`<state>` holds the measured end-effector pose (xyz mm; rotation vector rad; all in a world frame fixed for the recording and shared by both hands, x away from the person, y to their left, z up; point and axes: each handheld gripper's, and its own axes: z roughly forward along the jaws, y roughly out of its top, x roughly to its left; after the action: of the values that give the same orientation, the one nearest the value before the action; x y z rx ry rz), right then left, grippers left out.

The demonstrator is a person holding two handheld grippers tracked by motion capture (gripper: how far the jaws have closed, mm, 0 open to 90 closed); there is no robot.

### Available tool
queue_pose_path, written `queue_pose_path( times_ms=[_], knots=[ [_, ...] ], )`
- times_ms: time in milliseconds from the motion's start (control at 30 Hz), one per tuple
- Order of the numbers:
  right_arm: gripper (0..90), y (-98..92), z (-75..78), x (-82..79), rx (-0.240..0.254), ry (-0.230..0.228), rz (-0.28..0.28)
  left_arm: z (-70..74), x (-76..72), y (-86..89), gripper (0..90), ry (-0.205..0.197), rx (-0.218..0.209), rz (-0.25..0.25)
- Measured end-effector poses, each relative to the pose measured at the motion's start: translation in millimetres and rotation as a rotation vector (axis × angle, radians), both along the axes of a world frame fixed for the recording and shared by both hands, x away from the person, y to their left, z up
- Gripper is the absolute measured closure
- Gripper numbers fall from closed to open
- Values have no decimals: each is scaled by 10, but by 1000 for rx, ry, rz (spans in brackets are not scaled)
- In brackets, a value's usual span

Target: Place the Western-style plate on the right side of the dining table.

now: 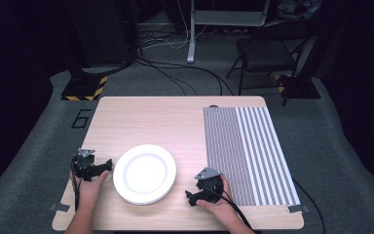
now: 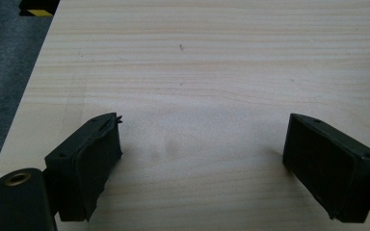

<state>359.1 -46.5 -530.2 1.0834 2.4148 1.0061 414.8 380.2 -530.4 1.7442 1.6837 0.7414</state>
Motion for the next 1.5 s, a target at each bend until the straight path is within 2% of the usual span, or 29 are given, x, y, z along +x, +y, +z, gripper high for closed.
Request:
queue_pose_path(
  times_ms=[700,967,1033,1067,1100,1133,1167,1200,1233,1433,1500],
  knots=[
    [0,13,-1,-2,2,-1,-14,8,-49,-5,142,6,-2,-13],
    [10,7,3,-7,6,1,-16,11,-53,13,213,-11,-3,3],
    [57,4,12,-10,5,-3,-30,19,-63,18,286,-11,-6,4],
    [114,3,27,-21,5,0,-47,30,-67,21,309,-11,-8,9],
    [114,3,27,-21,5,0,-47,30,-67,21,334,-11,-8,9],
    [184,-9,48,-22,14,-6,-63,37,-71,22,353,-7,-8,13],
    [190,-11,52,-19,13,-3,-61,45,-74,25,371,-3,-15,16],
    [209,-14,55,-18,13,-2,-65,61,-85,34,401,0,-49,13],
    [209,-14,55,-18,13,-2,-65,61,-85,34,425,0,-49,13],
    [309,-31,89,-22,11,-26,-59,171,-129,-11,482,-6,-78,-6],
    [345,-17,107,-34,19,-5,-73,203,-142,-31,497,4,-97,-5]
  ],
)
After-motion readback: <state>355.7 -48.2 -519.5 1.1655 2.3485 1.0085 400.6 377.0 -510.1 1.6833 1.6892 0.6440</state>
